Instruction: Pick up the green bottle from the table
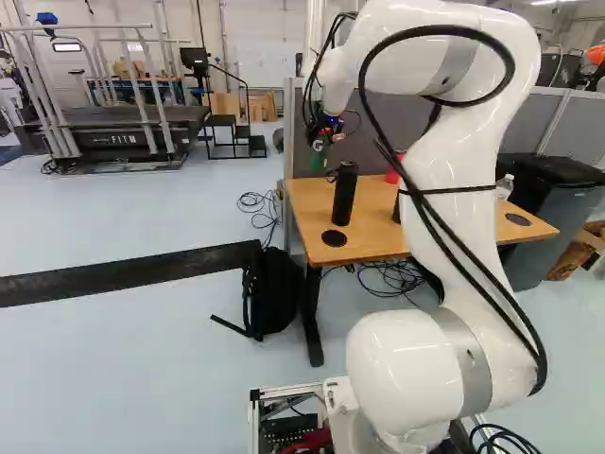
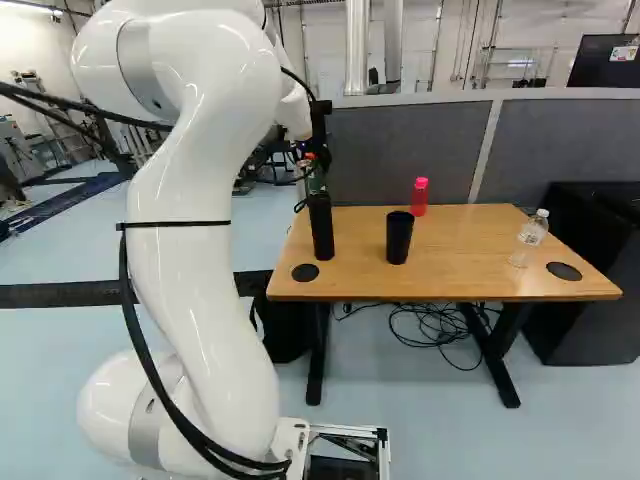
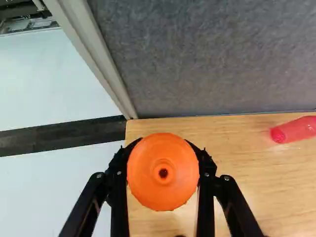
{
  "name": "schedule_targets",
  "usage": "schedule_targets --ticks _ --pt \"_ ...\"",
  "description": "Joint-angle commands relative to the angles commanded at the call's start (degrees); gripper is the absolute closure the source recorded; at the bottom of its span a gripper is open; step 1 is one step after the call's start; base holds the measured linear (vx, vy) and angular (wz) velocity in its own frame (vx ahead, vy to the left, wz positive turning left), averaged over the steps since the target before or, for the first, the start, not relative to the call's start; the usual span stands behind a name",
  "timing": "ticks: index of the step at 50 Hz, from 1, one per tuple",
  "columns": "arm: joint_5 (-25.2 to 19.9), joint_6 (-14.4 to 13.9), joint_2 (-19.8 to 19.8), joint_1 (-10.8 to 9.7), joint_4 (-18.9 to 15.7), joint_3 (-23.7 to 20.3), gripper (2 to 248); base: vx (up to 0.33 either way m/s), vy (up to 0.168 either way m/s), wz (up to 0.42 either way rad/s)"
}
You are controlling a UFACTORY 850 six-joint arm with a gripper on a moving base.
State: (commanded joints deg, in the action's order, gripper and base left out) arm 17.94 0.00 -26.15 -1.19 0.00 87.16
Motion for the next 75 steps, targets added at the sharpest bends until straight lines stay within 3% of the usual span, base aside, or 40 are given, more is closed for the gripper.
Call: schedule_targets --ticks 75 --pt "-14.8 0.0 26.9 0.0 0.0 -22.0 227 0.0 0.0 0.0"
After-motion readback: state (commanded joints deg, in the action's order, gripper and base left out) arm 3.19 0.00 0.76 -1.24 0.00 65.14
